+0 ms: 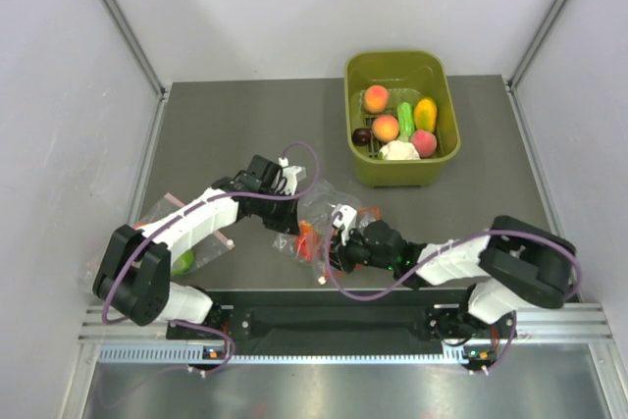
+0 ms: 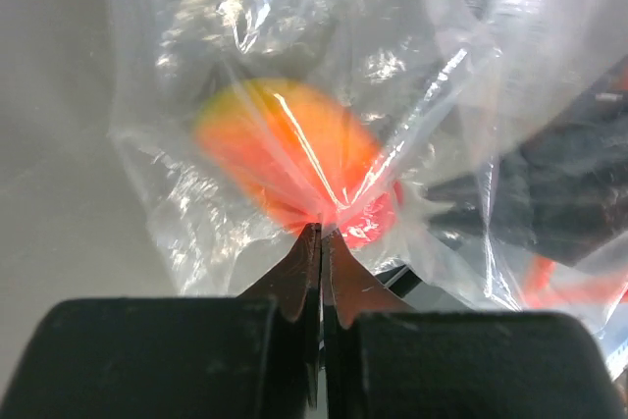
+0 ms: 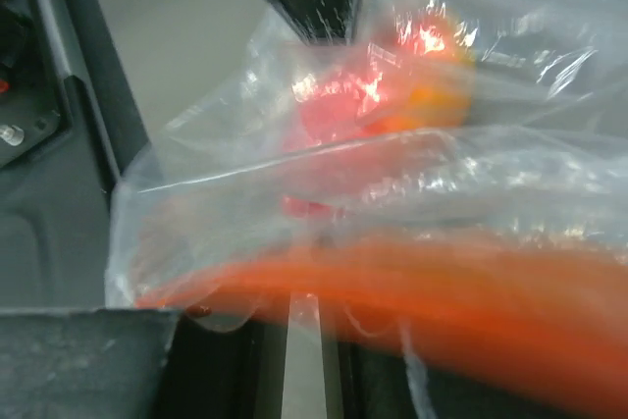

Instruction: Open the zip-top bag and remove the fake food

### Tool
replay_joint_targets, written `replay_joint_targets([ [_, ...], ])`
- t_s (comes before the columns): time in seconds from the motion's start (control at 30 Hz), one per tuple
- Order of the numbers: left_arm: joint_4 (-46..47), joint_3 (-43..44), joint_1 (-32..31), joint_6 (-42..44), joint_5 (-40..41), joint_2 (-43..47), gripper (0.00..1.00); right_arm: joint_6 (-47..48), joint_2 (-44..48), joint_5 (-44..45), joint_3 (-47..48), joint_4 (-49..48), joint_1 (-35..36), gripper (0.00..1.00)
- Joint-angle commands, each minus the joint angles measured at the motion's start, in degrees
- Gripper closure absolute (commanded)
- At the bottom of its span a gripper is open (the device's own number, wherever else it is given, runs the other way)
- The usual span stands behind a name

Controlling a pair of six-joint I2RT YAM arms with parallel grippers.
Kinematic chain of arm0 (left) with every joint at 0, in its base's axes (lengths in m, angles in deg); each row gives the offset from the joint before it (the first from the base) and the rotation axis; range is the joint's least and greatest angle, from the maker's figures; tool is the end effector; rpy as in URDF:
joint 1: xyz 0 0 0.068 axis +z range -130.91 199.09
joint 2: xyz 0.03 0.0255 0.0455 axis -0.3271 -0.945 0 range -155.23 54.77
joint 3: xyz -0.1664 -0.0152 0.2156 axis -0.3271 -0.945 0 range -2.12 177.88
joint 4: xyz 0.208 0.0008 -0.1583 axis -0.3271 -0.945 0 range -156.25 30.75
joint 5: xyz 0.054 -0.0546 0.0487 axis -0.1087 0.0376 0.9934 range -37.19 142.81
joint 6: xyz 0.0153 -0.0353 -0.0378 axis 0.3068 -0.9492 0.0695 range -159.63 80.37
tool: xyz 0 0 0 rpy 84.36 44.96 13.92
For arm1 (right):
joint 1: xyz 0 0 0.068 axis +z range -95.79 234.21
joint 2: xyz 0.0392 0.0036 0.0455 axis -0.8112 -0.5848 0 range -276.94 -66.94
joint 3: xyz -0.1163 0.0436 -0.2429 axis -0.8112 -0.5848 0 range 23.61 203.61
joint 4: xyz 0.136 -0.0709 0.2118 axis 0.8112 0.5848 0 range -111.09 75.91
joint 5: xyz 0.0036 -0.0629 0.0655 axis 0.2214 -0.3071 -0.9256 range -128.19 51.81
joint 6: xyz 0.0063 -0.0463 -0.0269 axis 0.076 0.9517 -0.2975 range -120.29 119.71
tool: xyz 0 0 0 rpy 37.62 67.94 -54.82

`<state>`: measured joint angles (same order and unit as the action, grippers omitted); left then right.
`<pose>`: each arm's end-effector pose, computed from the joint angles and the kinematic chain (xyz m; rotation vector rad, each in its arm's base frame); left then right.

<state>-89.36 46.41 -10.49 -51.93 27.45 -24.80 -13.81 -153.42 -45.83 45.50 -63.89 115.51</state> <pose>0.2222 -0.1437 0.2052 0.5629 2.6585 -0.8195 0.1228 0.2344 0.1409 -0.9283 1.8632 0.9658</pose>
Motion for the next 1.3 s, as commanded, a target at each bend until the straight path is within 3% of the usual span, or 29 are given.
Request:
replay_joint_targets([
  [0.0,0.40,1.65,-0.21,0.52,1.19,0.03,1.00,1.56,7.80,4.20,-0.18,4.73,1.89,0.84],
  [0.23,-0.47,1.48,-0.30,0.78,3.39,1.00,1.00,0.51,16.78,13.16,-0.44,16.52,2.78,0.82],
  [0.53,-1.88,0.69,-1.35,0.17,7.08,-3.04,1.00,-2.04,6.78,15.64,2.54,10.47,2.77,0.72],
  [0.93,-1.97,2.00,-3.99,0.17,6.73,-8.14,1.00,-6.25,4.91,19.76,4.65,4.75,2.77,0.34],
  [1.13,-1.80,2.00,-4.43,0.34,6.20,-7.44,1.00,-7.31,2.37,20.91,8.43,9.32,2.86,0.29],
  [1.27,-1.71,2.00,-4.78,0.43,6.03,-7.09,1.00,-8.45,-0.18,19.94,9.92,11.07,2.77,0.21],
])
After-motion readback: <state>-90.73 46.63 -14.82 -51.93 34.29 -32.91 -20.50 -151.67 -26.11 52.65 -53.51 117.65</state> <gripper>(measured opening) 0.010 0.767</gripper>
